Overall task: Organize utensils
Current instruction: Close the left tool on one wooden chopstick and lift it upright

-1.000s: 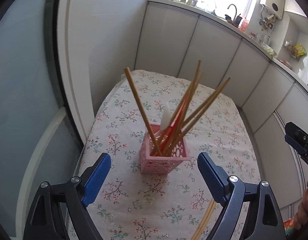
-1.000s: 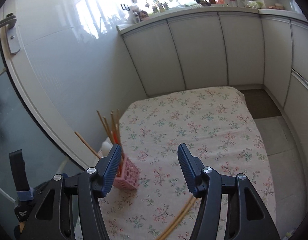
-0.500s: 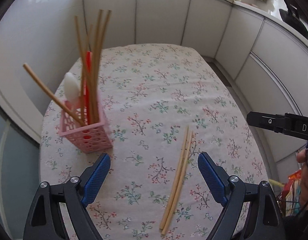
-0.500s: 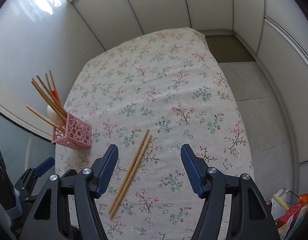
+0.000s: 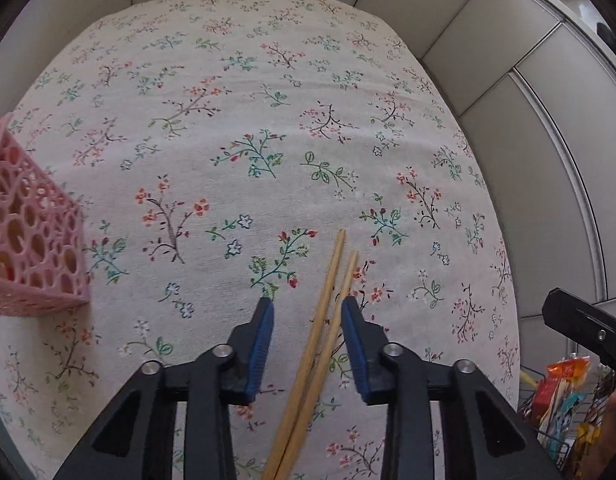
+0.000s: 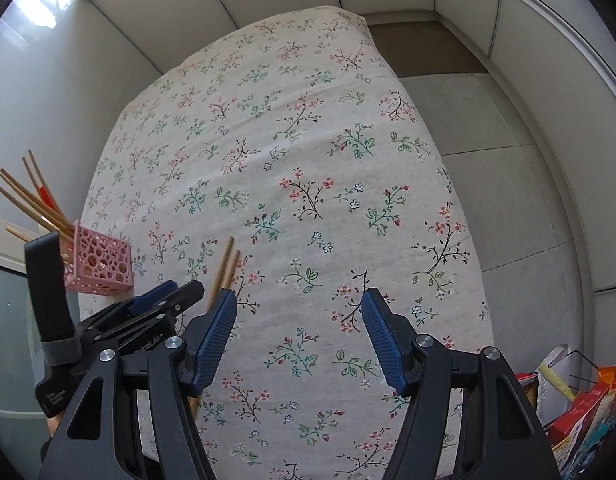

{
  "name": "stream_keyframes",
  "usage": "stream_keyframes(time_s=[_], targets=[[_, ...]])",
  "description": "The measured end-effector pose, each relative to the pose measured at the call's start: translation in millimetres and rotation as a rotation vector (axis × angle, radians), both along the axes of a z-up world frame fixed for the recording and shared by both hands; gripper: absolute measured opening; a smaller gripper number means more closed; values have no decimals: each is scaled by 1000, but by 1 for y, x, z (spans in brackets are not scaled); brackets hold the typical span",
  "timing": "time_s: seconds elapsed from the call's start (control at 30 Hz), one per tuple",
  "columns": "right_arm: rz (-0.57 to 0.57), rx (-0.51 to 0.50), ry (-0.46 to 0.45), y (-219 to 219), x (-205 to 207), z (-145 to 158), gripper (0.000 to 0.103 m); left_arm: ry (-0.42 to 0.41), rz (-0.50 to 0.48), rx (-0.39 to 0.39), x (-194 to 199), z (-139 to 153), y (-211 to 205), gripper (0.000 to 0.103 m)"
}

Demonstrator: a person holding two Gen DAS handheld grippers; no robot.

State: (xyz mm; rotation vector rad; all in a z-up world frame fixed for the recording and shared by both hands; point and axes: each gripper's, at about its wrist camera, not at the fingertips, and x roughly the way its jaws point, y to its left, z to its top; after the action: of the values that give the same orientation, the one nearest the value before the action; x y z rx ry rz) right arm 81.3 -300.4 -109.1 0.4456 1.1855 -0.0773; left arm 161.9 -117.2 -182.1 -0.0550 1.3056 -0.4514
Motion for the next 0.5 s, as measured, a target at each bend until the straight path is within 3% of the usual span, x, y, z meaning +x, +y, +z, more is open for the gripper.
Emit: stream_keyframes(time_s=[0.2, 0.5], targets=[[-2, 14, -1, -2, 5, -1, 68, 8, -27, 7, 10, -13, -20, 17], [-2, 20, 2, -1, 6, -1, 68, -33, -34, 100, 15, -16, -40, 15]])
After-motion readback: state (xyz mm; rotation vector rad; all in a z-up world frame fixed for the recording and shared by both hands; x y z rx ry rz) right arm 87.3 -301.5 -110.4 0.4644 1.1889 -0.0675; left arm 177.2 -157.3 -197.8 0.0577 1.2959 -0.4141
